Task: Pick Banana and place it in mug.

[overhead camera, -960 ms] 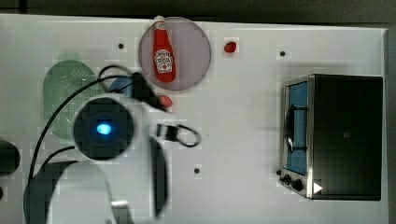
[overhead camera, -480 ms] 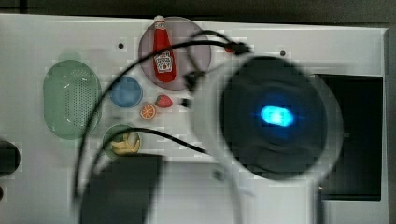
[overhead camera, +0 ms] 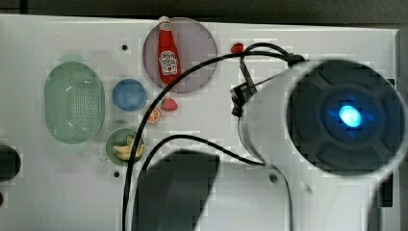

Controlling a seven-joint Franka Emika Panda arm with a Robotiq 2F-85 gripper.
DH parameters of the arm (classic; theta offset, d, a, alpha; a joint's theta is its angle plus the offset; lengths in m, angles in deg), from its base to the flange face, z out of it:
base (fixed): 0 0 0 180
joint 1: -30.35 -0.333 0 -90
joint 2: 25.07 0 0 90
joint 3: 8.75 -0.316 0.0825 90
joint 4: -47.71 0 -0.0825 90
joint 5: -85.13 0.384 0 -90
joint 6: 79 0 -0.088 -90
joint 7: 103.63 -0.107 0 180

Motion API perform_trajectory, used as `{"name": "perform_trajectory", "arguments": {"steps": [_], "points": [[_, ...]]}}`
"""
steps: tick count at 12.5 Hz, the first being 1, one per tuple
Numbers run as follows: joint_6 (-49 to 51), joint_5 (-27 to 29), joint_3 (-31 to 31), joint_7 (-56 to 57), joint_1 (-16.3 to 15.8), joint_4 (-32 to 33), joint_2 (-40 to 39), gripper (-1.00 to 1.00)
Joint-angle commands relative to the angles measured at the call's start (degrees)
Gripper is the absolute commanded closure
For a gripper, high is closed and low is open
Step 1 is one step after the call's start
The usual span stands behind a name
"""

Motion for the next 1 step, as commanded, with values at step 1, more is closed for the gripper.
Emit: {"name": "perform_trajectory", "arguments": {"steps": [1], "points": [[-0.05, 0.42, -1.35, 2.82, -1.77, 0.02, 0.38, -1.00]]}}
